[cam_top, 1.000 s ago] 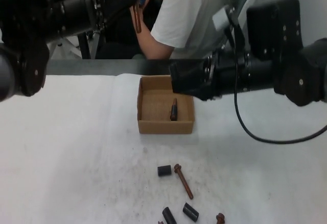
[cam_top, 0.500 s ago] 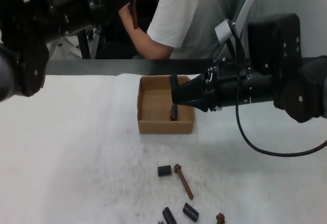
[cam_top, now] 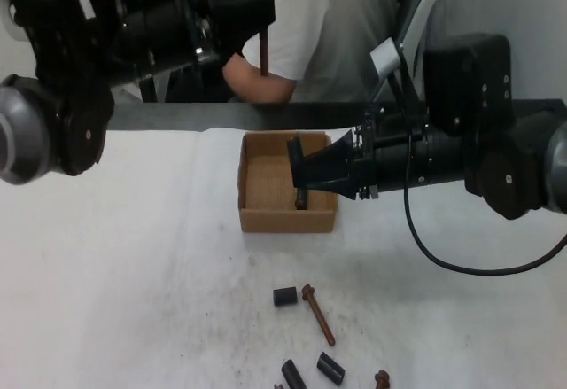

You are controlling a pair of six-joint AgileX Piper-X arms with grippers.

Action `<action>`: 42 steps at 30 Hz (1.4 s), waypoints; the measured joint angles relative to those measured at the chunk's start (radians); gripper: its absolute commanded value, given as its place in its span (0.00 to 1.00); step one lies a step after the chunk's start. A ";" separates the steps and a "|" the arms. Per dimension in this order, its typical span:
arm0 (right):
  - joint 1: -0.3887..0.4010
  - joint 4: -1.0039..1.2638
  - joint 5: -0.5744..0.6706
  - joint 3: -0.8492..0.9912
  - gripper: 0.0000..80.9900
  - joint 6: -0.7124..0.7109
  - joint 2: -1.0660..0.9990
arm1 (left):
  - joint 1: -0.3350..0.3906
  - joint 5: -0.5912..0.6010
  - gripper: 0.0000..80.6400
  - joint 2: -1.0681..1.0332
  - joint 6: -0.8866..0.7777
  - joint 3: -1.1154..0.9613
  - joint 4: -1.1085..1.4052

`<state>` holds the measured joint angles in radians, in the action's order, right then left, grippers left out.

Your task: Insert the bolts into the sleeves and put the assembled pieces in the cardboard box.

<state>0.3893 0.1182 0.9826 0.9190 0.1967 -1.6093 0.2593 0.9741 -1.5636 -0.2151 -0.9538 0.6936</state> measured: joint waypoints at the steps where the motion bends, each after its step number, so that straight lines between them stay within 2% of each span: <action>1: 0.000 0.007 0.004 0.000 0.01 0.006 -0.003 | 0.000 0.000 0.00 0.000 -0.005 0.000 0.000; 6: 0.000 0.009 0.016 0.000 0.01 0.013 -0.015 | 0.000 -0.052 0.00 0.003 -0.187 0.000 0.191; 20: 0.000 0.015 0.054 0.000 0.01 0.029 -0.015 | 0.000 -0.055 0.00 0.003 -0.229 0.000 0.197; 28: 0.000 0.127 0.106 0.000 0.01 0.094 -0.015 | 0.000 -0.048 0.00 0.003 -0.261 0.000 0.197; 33: 0.010 0.151 0.003 0.000 0.01 0.064 -0.015 | 0.000 -0.029 0.00 0.003 -0.278 0.000 0.197; 37: 0.062 0.148 -0.110 0.000 0.01 -0.029 -0.015 | 0.000 -0.024 0.00 0.003 -0.278 0.000 0.197; 38: 0.076 0.147 -0.180 0.000 0.01 -0.087 -0.015 | 0.000 -0.021 0.00 0.003 -0.278 0.000 0.197; 42: 0.113 0.143 -0.252 0.000 0.01 -0.170 -0.015 | 0.000 0.015 0.00 0.003 -0.278 0.004 0.197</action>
<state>0.5023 0.2609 0.7307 0.9190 0.0271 -1.6240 0.2593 0.9889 -1.5609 -0.4935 -0.9494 0.8904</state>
